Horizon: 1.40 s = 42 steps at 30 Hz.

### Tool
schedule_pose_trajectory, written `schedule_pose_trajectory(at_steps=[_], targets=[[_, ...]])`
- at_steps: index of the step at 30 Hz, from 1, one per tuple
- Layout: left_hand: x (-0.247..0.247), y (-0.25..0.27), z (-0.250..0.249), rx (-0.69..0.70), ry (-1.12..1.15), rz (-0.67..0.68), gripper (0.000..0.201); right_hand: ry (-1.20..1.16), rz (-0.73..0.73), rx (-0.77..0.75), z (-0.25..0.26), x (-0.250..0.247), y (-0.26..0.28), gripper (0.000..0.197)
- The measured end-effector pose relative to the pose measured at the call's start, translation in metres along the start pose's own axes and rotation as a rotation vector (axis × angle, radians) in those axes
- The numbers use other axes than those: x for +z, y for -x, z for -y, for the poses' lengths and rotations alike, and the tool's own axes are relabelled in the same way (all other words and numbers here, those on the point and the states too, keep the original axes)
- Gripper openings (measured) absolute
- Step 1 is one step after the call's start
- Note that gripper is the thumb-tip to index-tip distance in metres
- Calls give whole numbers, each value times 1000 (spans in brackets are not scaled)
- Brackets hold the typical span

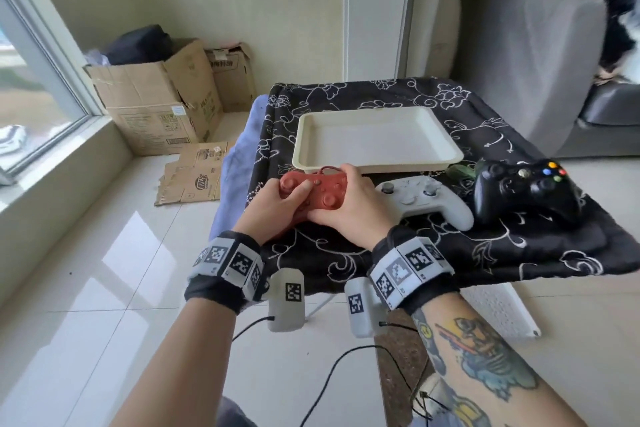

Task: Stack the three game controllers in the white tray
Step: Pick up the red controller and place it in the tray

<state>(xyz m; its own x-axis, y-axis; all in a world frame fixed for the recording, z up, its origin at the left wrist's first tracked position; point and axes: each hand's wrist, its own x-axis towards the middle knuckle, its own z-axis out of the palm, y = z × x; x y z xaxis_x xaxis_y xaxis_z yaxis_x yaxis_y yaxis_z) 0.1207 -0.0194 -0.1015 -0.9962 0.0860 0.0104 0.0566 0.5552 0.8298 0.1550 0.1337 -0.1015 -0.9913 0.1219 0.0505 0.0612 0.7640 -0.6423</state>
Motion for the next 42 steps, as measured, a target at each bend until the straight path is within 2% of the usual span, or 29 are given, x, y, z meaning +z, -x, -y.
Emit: schedule_pose_trajectory(at_steps=[4,8,10,15,20,27,35,42], targets=[[-3,5,-4,-13,15,39,25,-9,40,6,0,0,-3,100],[-1,4,12,18,41,77,29,-34,38,-10,-1,0,-3,92],[0,2,20,33,50,84,42,-39,58,-17,-2,-1,-3,91],[-4,-1,24,52,65,143,70,18,93,-28,-3,1,-5,105],[-7,2,25,68,-41,108,79,57,45,-45,-1,9,-5,107],[-8,0,22,106,-80,119,82,6,-10,-79,-1,6,-2,104],[-7,5,12,178,-19,76,77,-64,-69,-115,-3,-3,2,107],[-7,8,6,201,-24,68,79,-124,-45,-139,-5,-12,7,109]])
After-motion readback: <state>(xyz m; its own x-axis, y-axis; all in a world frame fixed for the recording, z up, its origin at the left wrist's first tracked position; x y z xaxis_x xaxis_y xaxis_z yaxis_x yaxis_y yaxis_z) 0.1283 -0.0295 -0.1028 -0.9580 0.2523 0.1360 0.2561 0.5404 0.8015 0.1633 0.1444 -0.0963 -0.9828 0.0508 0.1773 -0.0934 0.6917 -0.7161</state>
